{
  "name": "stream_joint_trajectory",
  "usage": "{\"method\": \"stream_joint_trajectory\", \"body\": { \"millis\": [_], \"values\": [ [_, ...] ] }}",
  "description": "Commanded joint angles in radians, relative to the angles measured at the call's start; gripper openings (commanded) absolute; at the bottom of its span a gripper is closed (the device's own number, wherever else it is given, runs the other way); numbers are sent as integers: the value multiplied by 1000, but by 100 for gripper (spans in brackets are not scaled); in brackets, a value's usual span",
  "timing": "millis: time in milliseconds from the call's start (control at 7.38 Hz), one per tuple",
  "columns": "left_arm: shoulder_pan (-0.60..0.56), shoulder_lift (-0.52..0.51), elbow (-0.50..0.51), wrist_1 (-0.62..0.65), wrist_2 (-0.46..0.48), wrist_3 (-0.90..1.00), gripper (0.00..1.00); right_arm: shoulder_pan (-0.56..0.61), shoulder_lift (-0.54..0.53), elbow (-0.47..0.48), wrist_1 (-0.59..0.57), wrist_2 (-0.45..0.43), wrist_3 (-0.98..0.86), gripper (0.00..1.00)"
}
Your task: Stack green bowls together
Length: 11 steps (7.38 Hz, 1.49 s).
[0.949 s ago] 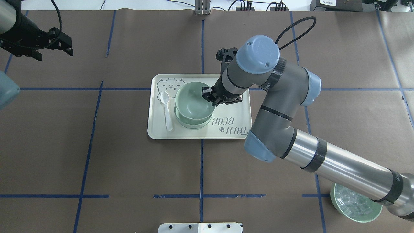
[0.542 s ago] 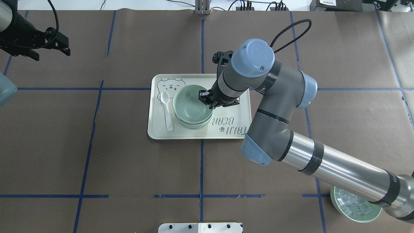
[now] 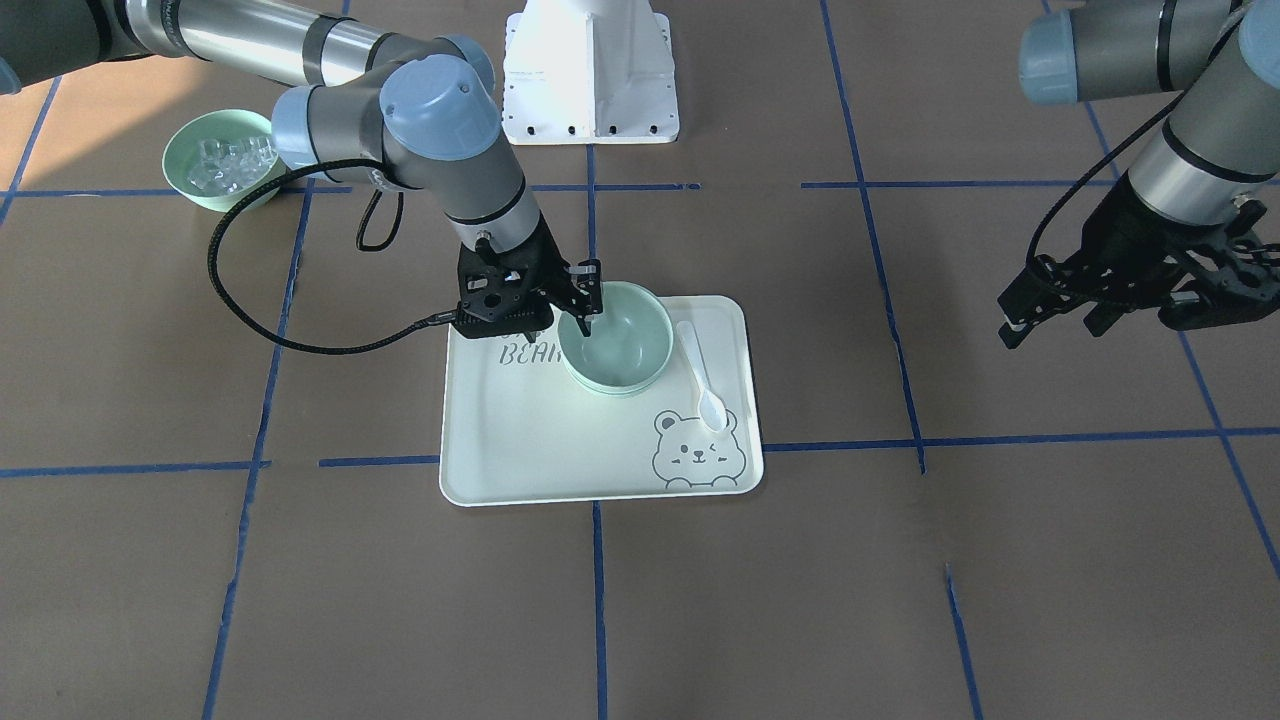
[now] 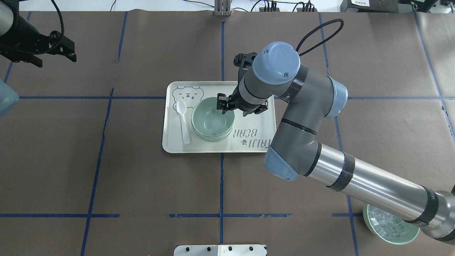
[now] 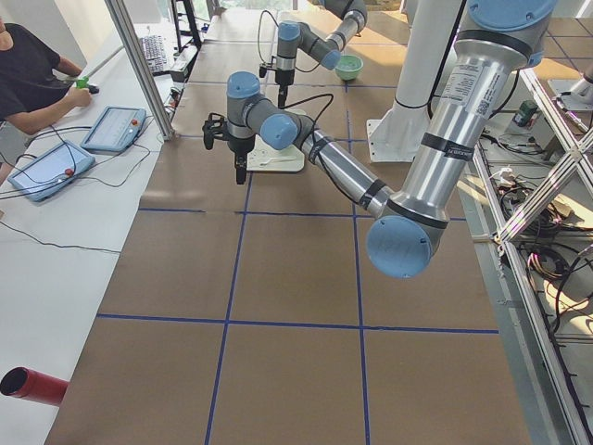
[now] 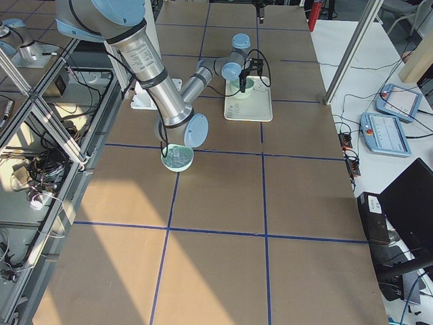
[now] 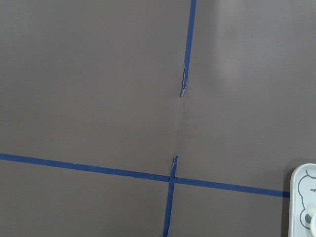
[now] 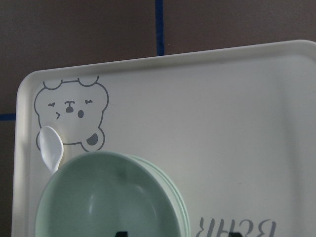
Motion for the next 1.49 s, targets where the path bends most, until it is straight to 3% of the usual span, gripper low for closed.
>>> {"method": "stream_joint_trajectory", "body": {
  "millis": [0,271,407,678,1085,1356],
  "values": [
    [-2,13,-2,3,1,4,100,61,-53,77,-106,37,-41,100],
    [-32,68,-7,7,-1,125,100,121,-191,276,-282,39,-272,100],
    [-61,97,-4,7,-3,204,100,165,-283,337,-291,62,-389,100],
    [-159,150,21,36,-70,428,100,301,-438,371,-279,159,-598,100],
    [-335,214,131,101,-72,830,100,577,-663,342,-281,322,-1073,100],
    [-398,242,209,98,-75,933,100,752,-716,208,-281,422,-1366,100]
  ]
}}
